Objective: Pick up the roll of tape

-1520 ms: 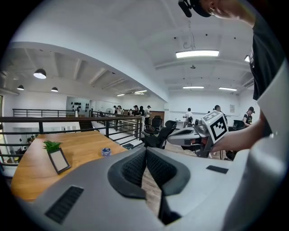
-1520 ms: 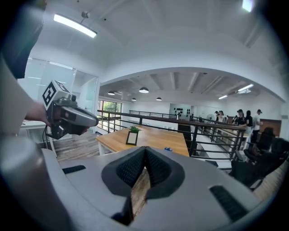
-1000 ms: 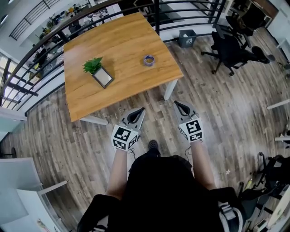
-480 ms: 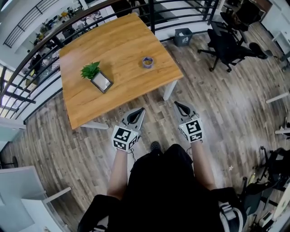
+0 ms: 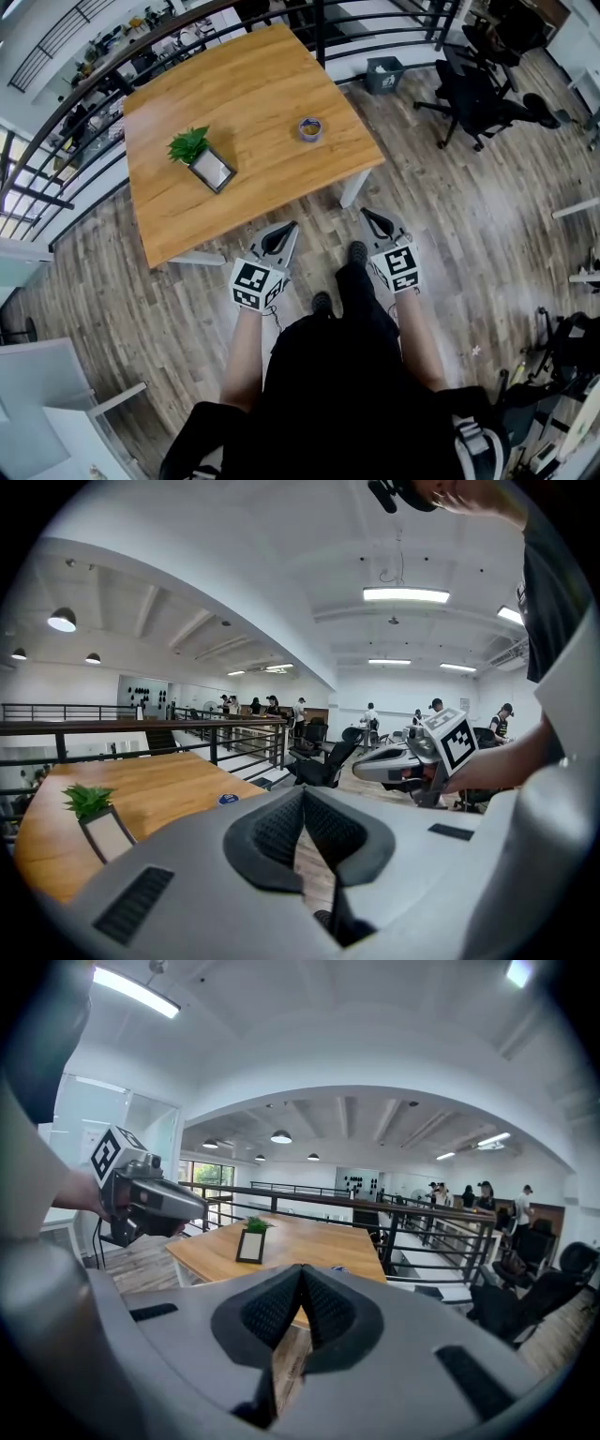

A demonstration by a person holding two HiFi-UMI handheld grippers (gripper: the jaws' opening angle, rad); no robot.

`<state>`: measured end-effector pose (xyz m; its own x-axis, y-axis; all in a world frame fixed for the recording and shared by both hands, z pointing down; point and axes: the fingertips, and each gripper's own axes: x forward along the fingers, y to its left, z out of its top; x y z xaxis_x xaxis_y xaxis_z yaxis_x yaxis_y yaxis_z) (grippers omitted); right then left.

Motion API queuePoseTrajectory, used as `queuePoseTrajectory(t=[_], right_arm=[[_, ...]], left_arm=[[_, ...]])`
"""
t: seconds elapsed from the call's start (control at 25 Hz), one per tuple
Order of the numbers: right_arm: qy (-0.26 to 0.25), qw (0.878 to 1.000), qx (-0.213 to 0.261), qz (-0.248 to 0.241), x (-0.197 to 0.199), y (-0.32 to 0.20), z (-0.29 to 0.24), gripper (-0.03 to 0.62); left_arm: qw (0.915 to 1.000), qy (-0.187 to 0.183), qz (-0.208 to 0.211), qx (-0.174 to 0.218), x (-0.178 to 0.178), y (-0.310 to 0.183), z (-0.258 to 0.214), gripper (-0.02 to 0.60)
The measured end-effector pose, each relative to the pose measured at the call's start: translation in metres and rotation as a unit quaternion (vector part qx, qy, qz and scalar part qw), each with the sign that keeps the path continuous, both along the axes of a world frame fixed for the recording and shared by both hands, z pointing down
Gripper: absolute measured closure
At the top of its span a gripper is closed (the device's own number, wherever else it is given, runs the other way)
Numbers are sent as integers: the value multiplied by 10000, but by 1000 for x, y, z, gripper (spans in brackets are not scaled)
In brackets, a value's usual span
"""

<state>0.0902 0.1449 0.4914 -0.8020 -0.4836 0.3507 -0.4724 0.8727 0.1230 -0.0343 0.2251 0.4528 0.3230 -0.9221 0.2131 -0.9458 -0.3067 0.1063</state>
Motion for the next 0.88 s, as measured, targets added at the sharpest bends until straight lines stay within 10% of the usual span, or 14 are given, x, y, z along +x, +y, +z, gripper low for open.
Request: queuePoseTrajectory(t=[0.88], right_arm=[[59, 9983, -294, -501, -27, -111, 15, 586]], left_arm=[[9989, 56, -394, -257, -12, -103, 5, 560]])
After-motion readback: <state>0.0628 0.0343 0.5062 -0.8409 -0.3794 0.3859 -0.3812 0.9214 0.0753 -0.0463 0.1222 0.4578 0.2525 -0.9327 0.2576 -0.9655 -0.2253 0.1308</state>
